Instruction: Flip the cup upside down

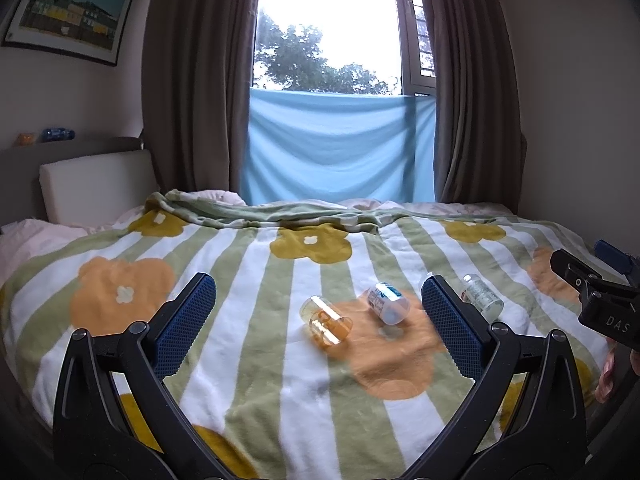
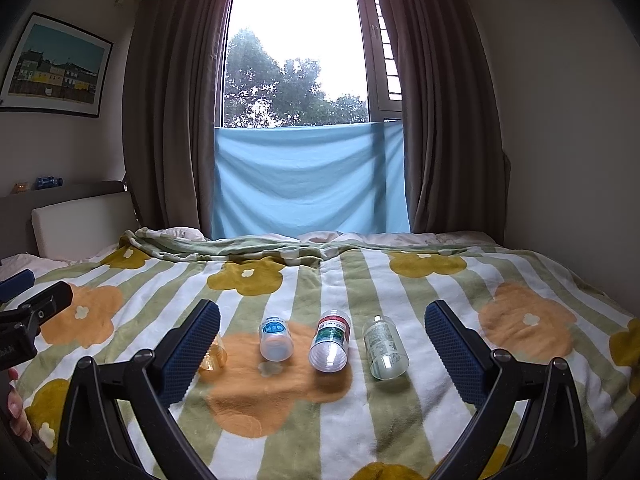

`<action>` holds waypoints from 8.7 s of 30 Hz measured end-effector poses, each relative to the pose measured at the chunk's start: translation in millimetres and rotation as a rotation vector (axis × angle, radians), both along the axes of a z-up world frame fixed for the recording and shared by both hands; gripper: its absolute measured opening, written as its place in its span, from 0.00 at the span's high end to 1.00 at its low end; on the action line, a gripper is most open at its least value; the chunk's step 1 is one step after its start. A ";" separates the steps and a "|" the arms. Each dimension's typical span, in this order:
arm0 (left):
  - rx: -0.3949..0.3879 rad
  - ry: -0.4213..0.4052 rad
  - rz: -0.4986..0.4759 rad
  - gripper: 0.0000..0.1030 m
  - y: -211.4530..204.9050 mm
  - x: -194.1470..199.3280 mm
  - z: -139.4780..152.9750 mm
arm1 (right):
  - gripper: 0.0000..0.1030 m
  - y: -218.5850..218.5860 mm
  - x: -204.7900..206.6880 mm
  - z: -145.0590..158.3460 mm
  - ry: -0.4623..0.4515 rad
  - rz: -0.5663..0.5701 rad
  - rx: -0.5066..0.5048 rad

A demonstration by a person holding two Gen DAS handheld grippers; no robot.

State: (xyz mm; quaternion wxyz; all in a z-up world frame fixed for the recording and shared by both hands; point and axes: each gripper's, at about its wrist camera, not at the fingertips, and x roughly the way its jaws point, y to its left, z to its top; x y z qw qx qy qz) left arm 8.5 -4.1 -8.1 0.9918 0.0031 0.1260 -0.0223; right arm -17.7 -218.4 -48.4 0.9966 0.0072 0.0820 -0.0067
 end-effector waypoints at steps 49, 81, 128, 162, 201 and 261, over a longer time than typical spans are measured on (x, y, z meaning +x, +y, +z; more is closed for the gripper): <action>0.016 0.348 -0.020 0.00 10.7 107.6 -90.6 | 0.44 -105.0 283.0 -94.0 0.731 -0.013 0.063; -0.005 0.353 0.097 0.00 68.4 33.6 -75.6 | 0.44 139.6 199.2 -155.0 0.976 0.314 0.016; -0.117 1.232 0.051 0.15 -57.7 229.8 -179.2 | 0.00 -9.7 63.5 -97.0 0.432 0.502 0.024; -0.184 0.390 0.007 0.41 -78.6 141.2 -164.2 | 0.00 -50.8 33.9 -123.3 0.499 0.489 0.102; -0.070 0.621 -0.096 0.42 -86.2 147.4 -163.5 | 0.00 -40.5 47.6 -120.3 0.494 0.515 0.128; -0.096 0.047 -0.092 0.00 42.6 -12.3 5.7 | 0.00 26.1 -7.7 13.0 0.042 -0.043 -0.047</action>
